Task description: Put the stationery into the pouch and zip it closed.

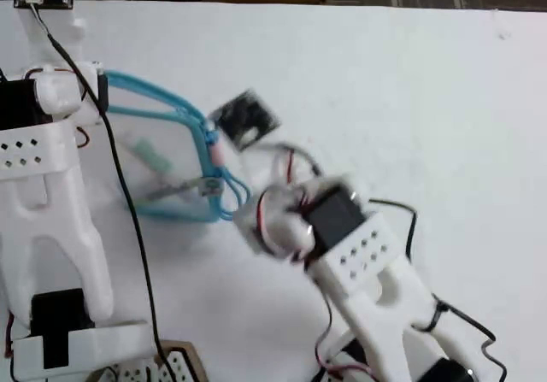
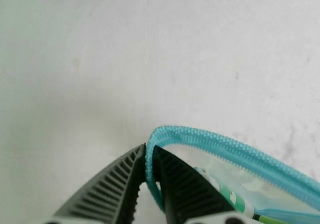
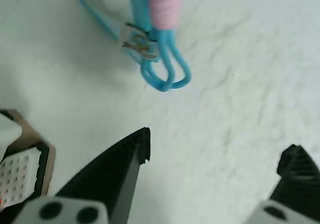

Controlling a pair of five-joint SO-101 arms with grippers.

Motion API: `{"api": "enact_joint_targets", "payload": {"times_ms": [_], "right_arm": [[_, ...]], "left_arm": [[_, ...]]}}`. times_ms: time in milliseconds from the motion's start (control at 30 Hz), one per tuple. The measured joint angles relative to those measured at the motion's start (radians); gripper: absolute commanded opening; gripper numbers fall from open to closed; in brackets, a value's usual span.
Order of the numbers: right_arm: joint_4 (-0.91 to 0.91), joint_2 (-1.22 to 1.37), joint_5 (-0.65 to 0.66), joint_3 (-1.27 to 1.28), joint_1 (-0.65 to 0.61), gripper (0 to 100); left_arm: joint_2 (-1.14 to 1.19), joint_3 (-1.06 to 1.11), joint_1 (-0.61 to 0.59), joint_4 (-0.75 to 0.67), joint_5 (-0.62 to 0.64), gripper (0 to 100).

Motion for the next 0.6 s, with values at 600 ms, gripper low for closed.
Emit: {"api": "enact_joint_targets", "payload": {"times_ms": [600], "right_arm": [[-0.941,-0.434,0.000,0.884,-0.023,39.0]], "left_arm": [[0.000,0.000,0.000,0.005,0.000,2]]}}
